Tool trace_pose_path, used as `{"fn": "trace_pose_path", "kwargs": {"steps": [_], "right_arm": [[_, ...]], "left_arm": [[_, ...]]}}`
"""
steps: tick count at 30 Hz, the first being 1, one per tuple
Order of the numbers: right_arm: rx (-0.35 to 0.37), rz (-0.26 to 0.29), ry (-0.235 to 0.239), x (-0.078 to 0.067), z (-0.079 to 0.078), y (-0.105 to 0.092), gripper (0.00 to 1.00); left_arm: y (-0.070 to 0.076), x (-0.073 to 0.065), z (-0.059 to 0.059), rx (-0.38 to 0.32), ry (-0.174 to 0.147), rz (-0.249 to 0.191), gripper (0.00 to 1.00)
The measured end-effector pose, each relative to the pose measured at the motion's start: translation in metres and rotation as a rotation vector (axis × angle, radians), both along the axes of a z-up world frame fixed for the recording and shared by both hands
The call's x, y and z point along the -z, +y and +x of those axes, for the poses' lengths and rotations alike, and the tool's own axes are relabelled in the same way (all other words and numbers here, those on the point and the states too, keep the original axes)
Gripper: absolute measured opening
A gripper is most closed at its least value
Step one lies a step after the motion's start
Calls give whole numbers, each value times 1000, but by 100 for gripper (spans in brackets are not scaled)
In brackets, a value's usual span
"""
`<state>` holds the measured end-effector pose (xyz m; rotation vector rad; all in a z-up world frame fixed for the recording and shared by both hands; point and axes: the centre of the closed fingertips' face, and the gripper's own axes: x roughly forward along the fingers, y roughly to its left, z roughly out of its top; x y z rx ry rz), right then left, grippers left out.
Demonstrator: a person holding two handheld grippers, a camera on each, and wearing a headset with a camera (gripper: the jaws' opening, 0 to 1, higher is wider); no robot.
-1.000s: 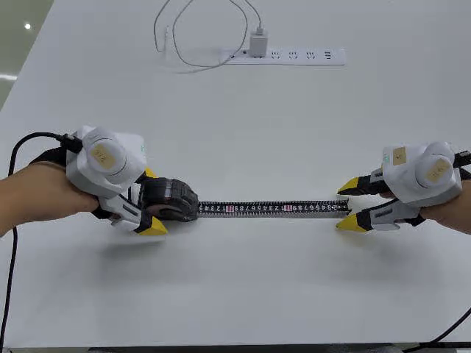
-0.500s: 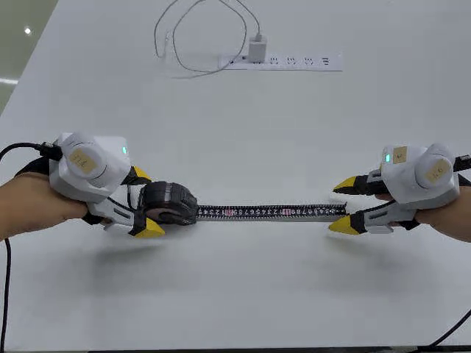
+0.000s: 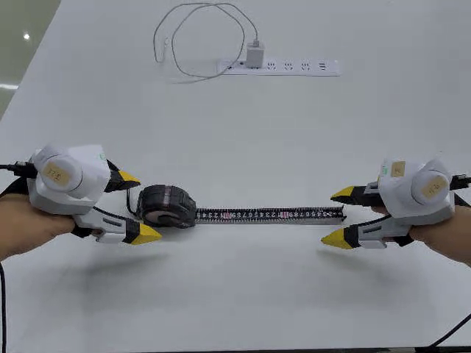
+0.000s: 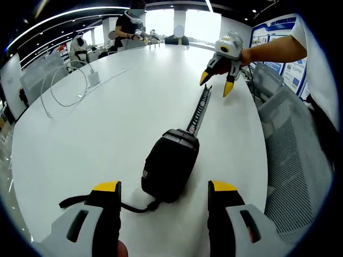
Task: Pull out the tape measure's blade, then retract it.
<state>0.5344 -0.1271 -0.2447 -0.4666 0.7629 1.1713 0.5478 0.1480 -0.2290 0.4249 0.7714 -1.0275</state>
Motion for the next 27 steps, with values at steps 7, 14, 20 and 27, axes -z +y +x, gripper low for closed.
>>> {"fn": "trace_pose_path", "kwargs": {"steps": [7,14,20,27], "right_arm": [[21,12,-14,-3,0,2,47],[87,53,-35,-10,-4,2,52],[132,66,-73,-18,-7,1,58],[178,82,-89,-21,-12,-2,61]], "left_arm": [[2,-2,-4,-33,-6,-29,63],[5,-4,-9,-74,-32,-45,66],[8,-10,-13,-119,-50,-73,68],[10,-17,-23,-167,-71,-106,69]]}}
